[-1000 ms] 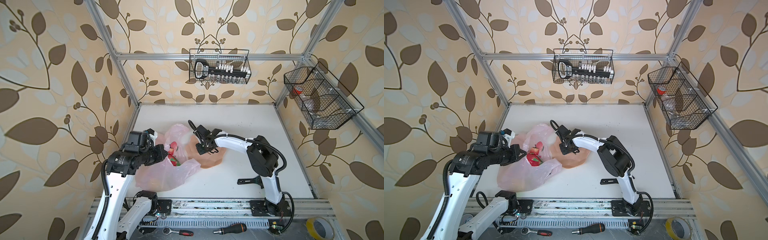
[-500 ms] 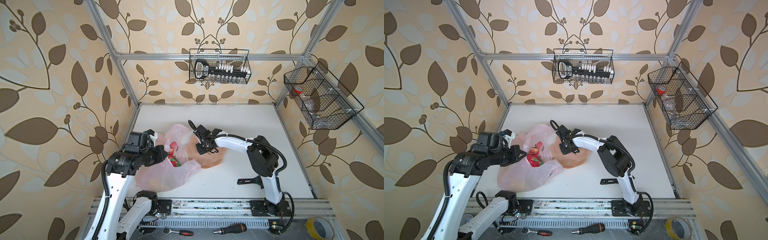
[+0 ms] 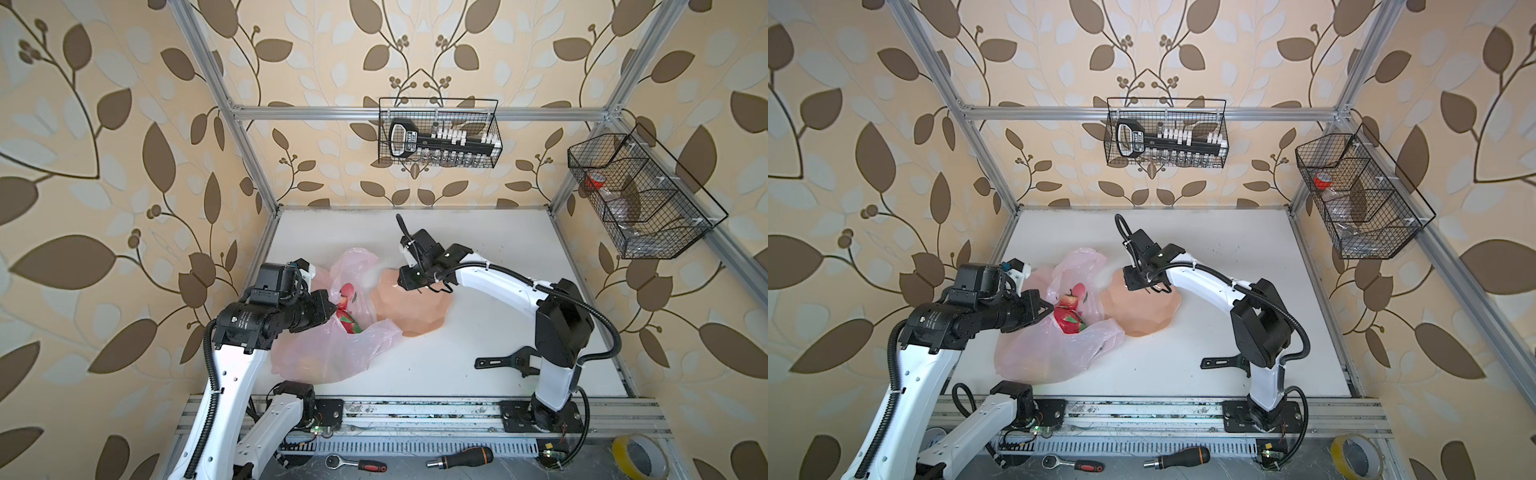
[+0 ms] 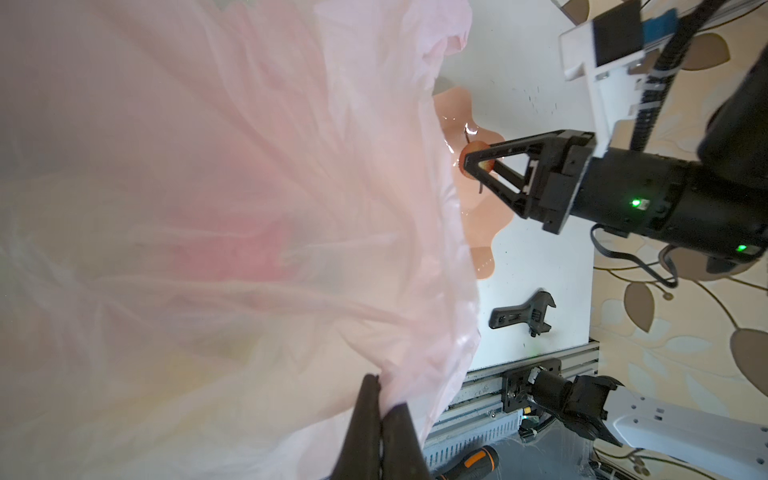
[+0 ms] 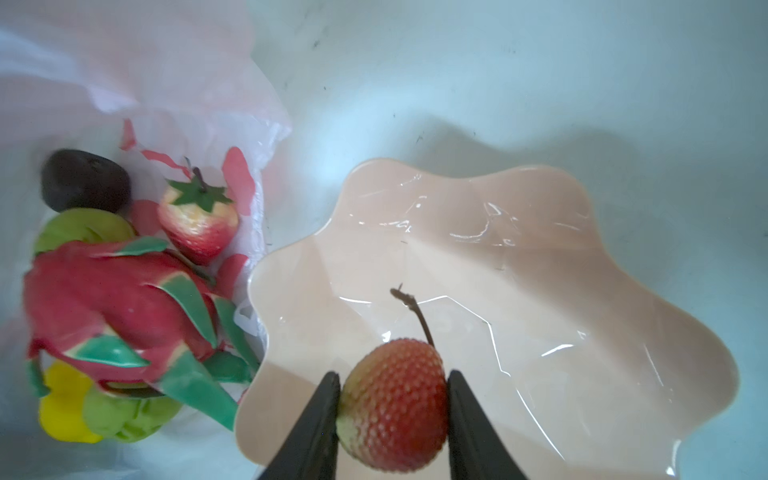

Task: Place the fruits into the plastic bag
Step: 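Lift the lychee with the right gripper and carry it into the bag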

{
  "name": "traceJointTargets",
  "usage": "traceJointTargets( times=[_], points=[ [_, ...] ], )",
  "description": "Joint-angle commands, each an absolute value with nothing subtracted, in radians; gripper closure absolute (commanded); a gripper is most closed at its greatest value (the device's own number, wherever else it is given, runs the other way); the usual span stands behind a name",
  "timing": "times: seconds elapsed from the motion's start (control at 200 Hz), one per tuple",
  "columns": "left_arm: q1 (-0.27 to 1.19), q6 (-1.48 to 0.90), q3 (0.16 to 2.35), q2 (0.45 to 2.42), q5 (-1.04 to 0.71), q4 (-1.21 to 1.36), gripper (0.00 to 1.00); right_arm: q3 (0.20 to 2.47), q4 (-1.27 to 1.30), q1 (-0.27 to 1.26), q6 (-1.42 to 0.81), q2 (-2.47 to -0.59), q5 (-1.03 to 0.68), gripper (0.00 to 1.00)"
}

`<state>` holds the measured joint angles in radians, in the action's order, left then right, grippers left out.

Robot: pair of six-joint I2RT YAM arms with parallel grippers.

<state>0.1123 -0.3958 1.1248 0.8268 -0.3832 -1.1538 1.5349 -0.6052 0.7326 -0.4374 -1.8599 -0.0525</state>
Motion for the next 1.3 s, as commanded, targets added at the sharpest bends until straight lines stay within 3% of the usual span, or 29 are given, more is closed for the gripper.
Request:
traceJointTargets(
  times=[0.0, 0.44, 0.695, 1.03, 1.295],
  points=[
    [0.120, -0.388, 1.120, 0.828, -0.388, -1.149, 1.00, 1.488, -0.564, 0.719, -0.469, -1.817, -0.128, 0.68],
    [0.120, -0.390, 1.114, 0.834, -0.393, -1.138, 1.00, 1.107, -0.155, 0.704, -0.765, -1.631, -0.368, 0.67],
    [0.121, -0.388, 1.110, 0.835, -0.395, -1.135, 1.00, 1.061, -0.066, 0.705, -0.829, -1.628, -0.410, 0.67],
    [0.120, -0.389, 1.109, 0.829, -0.396, -1.139, 1.00, 1.057, 0.219, 0.725, -1.039, -1.728, -0.501, 0.66],
    [0.120, -0.391, 1.115, 0.828, -0.395, -1.142, 1.00, 1.160, 0.545, 0.848, -1.318, -1.938, -0.530, 0.66]
  ],
)
